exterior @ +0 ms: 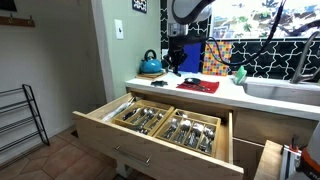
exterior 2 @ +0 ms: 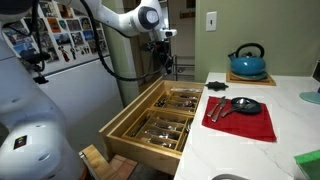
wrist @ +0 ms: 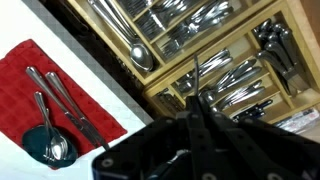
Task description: Put the spoon in the drawer
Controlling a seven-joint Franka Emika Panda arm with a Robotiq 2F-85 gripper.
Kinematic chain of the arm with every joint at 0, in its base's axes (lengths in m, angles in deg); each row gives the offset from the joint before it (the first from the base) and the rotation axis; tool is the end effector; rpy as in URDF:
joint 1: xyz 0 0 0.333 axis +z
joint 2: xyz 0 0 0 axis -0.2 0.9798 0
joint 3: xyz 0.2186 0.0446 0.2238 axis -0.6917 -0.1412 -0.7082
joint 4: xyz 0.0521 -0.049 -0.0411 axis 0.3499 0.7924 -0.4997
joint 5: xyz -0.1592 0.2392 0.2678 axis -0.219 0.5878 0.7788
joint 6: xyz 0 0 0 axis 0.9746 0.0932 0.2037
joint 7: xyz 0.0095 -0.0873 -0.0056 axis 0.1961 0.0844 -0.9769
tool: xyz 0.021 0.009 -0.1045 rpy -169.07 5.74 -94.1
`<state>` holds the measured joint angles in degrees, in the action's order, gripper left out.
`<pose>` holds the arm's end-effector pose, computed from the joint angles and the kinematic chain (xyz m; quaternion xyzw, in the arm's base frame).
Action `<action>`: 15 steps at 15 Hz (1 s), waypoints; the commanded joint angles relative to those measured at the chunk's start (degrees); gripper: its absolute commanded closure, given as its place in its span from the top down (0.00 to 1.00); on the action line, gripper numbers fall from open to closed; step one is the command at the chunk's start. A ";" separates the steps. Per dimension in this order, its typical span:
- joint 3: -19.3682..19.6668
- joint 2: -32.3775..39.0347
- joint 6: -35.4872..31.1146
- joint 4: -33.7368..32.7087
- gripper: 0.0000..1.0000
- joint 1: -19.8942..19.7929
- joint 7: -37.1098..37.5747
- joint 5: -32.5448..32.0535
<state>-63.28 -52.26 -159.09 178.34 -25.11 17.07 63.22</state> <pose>0.5326 0.0411 0.5079 0.9797 -0.1674 0.0889 0.0658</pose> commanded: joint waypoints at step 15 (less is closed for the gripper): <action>8.90 14.29 4.62 -9.30 0.01 14.25 19.81 -5.66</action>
<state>-56.67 -43.55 -157.84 173.17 -14.52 29.43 59.96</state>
